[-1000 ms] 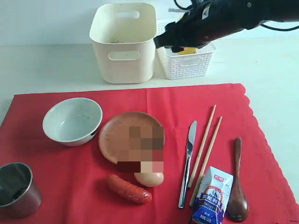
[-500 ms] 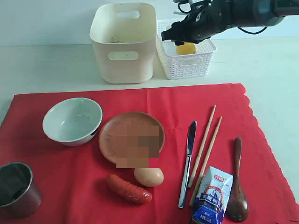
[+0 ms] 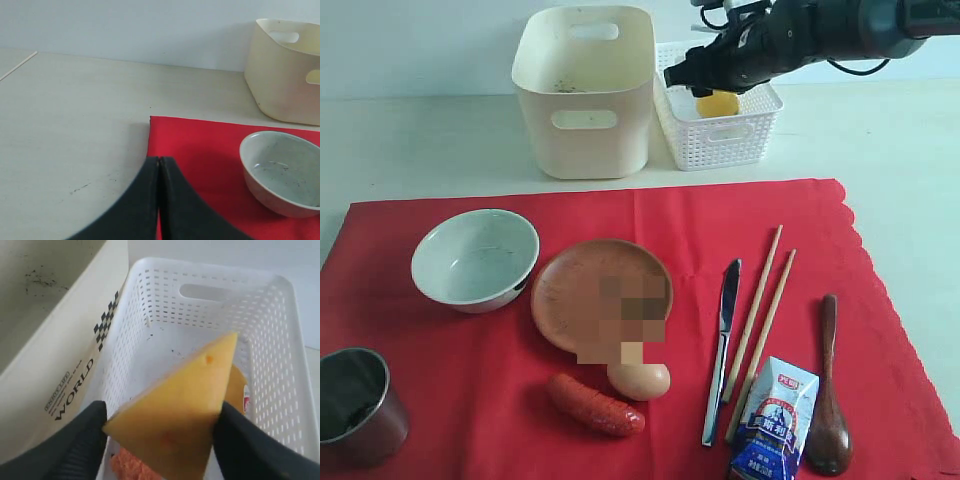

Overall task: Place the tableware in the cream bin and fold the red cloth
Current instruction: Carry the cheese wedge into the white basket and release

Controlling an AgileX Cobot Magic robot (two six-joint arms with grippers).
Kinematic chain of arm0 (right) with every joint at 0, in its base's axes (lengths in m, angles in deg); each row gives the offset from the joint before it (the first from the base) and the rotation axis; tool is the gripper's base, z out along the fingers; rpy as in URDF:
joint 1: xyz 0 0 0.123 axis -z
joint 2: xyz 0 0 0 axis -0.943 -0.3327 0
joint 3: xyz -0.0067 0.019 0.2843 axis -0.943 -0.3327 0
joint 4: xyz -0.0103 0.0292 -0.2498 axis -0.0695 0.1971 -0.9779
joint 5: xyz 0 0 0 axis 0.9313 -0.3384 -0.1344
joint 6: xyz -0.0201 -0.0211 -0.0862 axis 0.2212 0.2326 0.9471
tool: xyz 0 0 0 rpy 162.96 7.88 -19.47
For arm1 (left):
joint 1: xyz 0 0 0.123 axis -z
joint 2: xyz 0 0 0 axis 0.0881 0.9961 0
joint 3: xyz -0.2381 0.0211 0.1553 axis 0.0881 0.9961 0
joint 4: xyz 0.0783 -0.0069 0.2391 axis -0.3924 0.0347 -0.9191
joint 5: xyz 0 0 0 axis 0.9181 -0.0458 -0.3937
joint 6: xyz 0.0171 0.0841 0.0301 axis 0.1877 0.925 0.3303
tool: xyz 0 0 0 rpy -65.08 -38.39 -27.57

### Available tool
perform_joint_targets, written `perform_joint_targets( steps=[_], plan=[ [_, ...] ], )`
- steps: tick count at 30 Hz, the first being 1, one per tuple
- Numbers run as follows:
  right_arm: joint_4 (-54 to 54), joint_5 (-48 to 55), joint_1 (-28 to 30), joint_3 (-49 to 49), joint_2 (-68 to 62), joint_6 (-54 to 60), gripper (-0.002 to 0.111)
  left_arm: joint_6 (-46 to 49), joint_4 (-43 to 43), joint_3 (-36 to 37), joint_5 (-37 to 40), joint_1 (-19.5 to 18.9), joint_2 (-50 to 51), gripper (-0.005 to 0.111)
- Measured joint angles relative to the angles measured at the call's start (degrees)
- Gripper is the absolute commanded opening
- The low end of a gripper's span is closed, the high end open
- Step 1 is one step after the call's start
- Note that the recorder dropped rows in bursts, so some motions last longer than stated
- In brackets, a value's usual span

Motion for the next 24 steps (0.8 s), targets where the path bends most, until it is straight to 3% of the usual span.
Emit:
perform_joint_targets(
  steps=[4,10,24],
  plan=[
    [0.0,-0.2,0.0,0.0,0.0,0.0,0.076,0.0,0.0,0.0,0.0,0.0,0.0,0.001],
    [0.4,1.6,0.0,0.0,0.1,-2.1,0.076,0.0,0.0,0.0,0.0,0.0,0.0,0.001],
    [0.4,17.7,0.0,0.0,8.5,-1.5,0.074,0.0,0.0,0.0,0.0,0.0,0.0,0.001]
  ],
)
